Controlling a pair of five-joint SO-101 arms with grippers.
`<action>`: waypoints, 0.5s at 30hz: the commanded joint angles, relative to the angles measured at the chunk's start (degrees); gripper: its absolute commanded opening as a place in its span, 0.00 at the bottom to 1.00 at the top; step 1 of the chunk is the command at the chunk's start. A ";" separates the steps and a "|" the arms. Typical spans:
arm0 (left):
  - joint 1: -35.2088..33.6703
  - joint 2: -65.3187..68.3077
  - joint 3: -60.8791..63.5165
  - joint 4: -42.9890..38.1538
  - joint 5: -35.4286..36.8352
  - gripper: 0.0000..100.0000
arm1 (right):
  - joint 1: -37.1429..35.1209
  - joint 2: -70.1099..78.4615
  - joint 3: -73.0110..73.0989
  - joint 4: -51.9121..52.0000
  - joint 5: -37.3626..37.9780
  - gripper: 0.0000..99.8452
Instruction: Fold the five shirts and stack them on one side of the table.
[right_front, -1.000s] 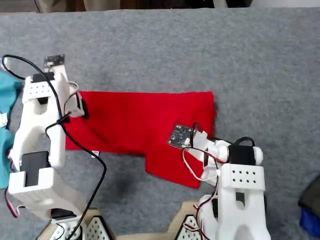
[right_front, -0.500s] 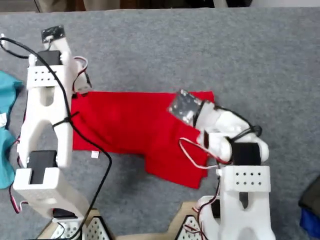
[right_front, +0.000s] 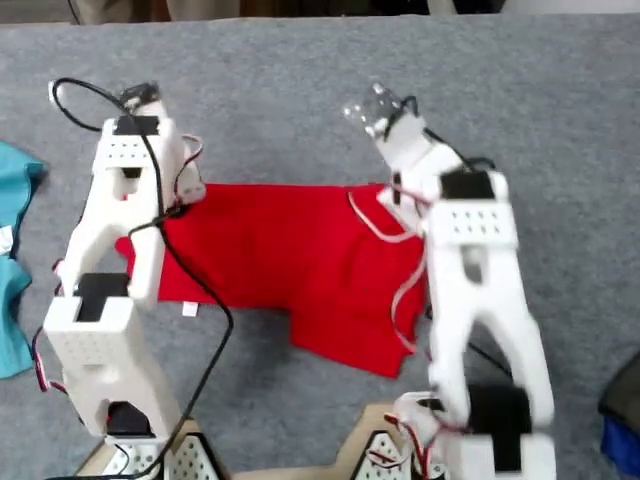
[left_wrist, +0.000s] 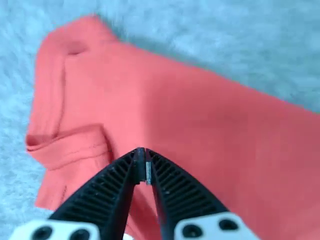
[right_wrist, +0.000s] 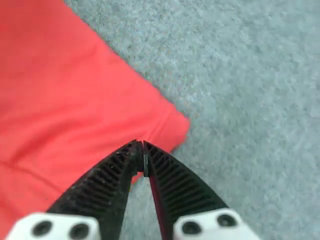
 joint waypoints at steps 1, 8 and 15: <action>-3.52 -0.66 -0.35 2.55 -1.85 0.02 | -1.80 7.60 -9.45 -1.23 -0.97 0.01; -4.40 -0.13 1.23 5.71 -5.98 0.02 | -3.21 20.53 -20.35 -3.78 -2.37 0.01; -4.57 -0.22 3.69 5.45 -6.07 0.02 | -3.12 26.24 -24.48 -3.52 -2.37 0.01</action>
